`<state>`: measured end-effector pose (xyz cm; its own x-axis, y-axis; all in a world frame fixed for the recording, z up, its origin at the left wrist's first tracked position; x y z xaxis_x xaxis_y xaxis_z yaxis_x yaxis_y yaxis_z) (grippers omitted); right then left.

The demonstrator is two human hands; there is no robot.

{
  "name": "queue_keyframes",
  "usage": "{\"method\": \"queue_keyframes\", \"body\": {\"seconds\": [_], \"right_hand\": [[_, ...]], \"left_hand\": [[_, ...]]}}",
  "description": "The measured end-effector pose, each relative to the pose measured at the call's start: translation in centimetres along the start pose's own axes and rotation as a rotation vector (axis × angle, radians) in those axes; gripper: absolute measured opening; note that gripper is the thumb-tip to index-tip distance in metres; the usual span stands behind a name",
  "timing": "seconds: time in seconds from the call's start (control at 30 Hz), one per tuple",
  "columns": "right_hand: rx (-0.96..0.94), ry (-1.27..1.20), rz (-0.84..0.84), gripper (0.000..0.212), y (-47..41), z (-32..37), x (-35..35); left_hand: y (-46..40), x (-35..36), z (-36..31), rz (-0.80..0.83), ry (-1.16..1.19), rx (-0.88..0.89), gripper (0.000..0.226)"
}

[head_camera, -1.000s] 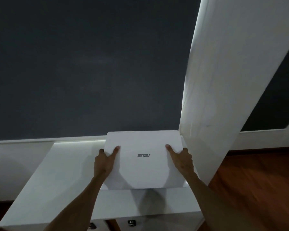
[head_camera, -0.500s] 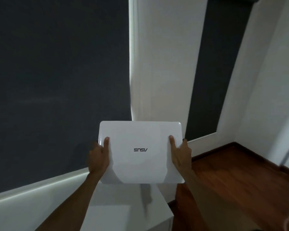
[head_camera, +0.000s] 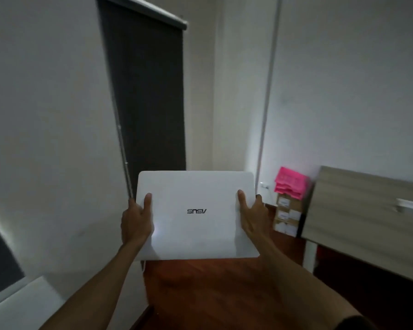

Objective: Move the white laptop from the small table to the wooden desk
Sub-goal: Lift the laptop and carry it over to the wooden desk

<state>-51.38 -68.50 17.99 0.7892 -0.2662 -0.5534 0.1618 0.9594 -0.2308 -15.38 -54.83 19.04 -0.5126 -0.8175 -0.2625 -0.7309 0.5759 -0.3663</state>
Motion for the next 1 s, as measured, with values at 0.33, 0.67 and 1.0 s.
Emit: {"method": "queue_keyframes", "body": {"seconds": [0.33,0.67,1.0], "right_hand": [[0.238,0.104,-0.335,0.067,-5.4,-17.1,-20.0],[0.361,0.178,-0.502,0.061,-11.6,-27.3,-28.0],[0.421,0.197,-0.506,0.059,-27.0,-34.1,-28.5]], "left_hand": [[8.0,27.5,-9.4,0.390,0.135,0.089,0.080],[12.5,46.0,-14.0,0.563,0.135,0.200,0.061],[8.5,65.4,-15.6,0.673,0.098,0.198,0.068]]}}
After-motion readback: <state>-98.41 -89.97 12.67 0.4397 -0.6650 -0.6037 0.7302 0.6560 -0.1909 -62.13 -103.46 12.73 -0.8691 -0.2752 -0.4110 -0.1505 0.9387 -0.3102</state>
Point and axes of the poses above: each hand's wrist, its own y-axis away from the middle knuckle, its own x-axis out of the palm, z = x × y, the point moved 10 cm from there along -y, towards the middle knuckle, and after that the axes turned 12 degrees about y, right-handed, at the moved point
